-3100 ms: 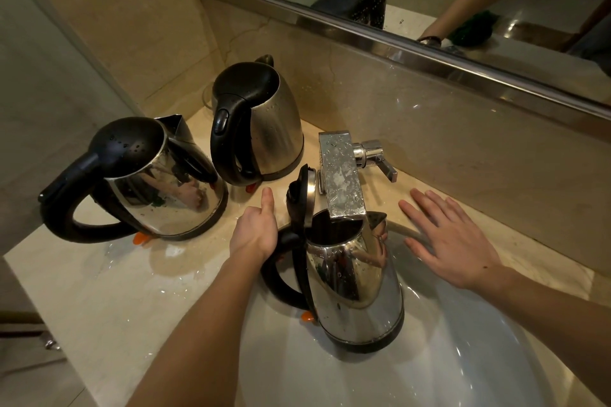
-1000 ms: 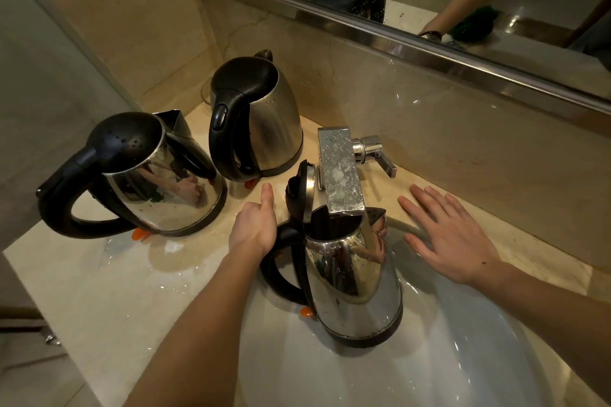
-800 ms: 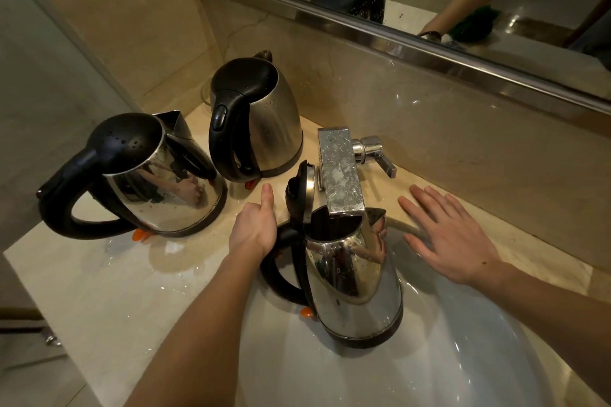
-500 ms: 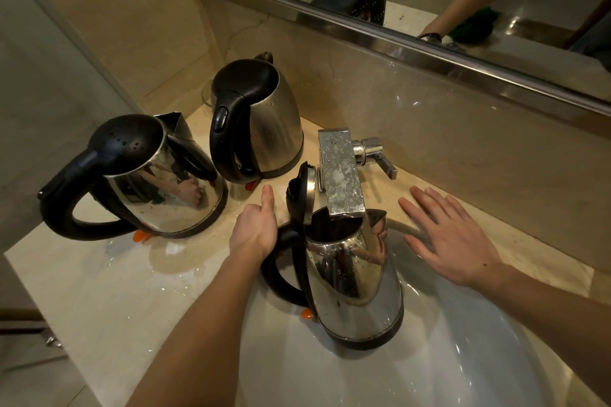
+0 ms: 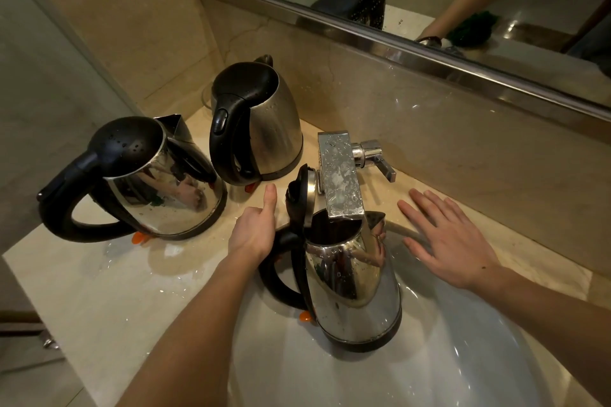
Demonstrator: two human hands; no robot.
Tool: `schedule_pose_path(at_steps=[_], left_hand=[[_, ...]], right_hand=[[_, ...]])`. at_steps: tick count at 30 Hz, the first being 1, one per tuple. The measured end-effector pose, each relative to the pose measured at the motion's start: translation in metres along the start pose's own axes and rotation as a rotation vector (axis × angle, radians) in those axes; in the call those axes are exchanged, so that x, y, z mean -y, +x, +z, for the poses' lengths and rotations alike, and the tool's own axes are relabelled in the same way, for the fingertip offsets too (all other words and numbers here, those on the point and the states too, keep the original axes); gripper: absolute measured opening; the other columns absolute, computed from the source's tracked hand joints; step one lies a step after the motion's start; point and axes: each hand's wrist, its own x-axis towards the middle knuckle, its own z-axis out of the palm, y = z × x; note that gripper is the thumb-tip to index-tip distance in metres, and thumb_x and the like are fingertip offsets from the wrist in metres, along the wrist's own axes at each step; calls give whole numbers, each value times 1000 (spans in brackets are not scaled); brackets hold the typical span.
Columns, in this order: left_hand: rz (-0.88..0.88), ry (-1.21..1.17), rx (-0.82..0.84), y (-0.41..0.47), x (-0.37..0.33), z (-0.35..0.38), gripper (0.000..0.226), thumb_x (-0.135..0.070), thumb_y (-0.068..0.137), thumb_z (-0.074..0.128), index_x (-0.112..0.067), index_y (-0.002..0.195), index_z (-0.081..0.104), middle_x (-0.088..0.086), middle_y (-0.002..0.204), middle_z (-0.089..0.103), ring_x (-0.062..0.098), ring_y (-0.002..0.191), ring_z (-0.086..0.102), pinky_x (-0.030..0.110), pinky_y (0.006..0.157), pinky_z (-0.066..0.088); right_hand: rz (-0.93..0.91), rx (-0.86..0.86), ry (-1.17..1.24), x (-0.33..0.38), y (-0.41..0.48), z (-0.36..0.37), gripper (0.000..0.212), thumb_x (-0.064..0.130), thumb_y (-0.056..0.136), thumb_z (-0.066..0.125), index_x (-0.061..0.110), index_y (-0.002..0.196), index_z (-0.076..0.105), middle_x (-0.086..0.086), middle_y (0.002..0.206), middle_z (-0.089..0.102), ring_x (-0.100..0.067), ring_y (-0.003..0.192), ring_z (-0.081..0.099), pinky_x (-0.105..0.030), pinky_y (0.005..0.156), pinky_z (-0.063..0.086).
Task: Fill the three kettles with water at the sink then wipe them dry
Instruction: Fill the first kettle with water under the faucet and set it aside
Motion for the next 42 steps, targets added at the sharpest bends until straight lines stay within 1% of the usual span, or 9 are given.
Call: schedule_pose_path(at_steps=[6,9,12,20,25,28,31,34,42], left_hand=[[-11,-69,95,-3,2,-8,87,-88,71,8,-13,71,52,11,73,53,25,77,56,47,95,46],[-20,-117,147,-6,2,-11,119,-100,58,9,-3,96,65,21,94,64,33,95,63,54,100,46],[-34,-122,174,-8,3,-13,139,-109,40,12,-7,120,61,16,113,64,33,108,61,55,100,48],[11,-102,177,-15,-3,-15,112,-91,61,18,-12,129,58,5,118,60,27,116,55,41,104,42],[25,-132,166,-12,0,-12,119,-108,41,20,-18,106,63,7,106,67,27,99,64,53,86,57],[29,-131,147,-12,-2,-11,111,-98,52,22,-8,103,64,16,100,69,29,96,66,45,82,58],[56,-112,110,-10,0,-9,112,-96,54,24,-1,95,64,23,92,66,34,91,66,48,87,54],[74,-81,86,-9,0,-7,96,-94,56,27,-5,77,57,17,80,60,32,82,63,48,90,49],[49,-114,69,-10,0,-5,112,-95,50,27,1,93,63,23,93,65,34,91,65,48,87,54]], right_hand=[[-3,-5,-3,0,0,-1,67,63,95,6,35,155,0,3,163,-2,-15,150,-5,-41,122,2],[1,6,-12,-1,0,1,67,64,95,5,36,154,-5,5,163,-7,-14,149,-9,-40,122,-1],[0,3,-6,-1,0,0,67,65,95,5,36,155,-3,5,163,-4,-14,150,-7,-40,122,1],[-4,-3,-1,-1,0,0,68,65,94,4,35,155,-3,4,164,-4,-14,150,-7,-41,123,2],[-5,-4,4,0,-1,-2,69,65,94,4,35,155,-2,4,163,-4,-14,150,-7,-40,122,1],[-6,-2,0,0,-1,-1,69,66,94,4,35,155,-3,4,163,-5,-14,149,-7,-41,122,1],[-3,-6,6,0,-1,-1,70,67,94,3,35,155,1,3,164,-1,-15,150,-4,-42,122,4],[-2,-11,12,0,-1,-1,72,68,91,-2,35,155,1,3,163,-1,-15,150,-3,-42,122,5],[3,-21,20,0,0,0,71,68,93,3,34,156,7,1,164,7,-16,150,3,-43,122,8]])
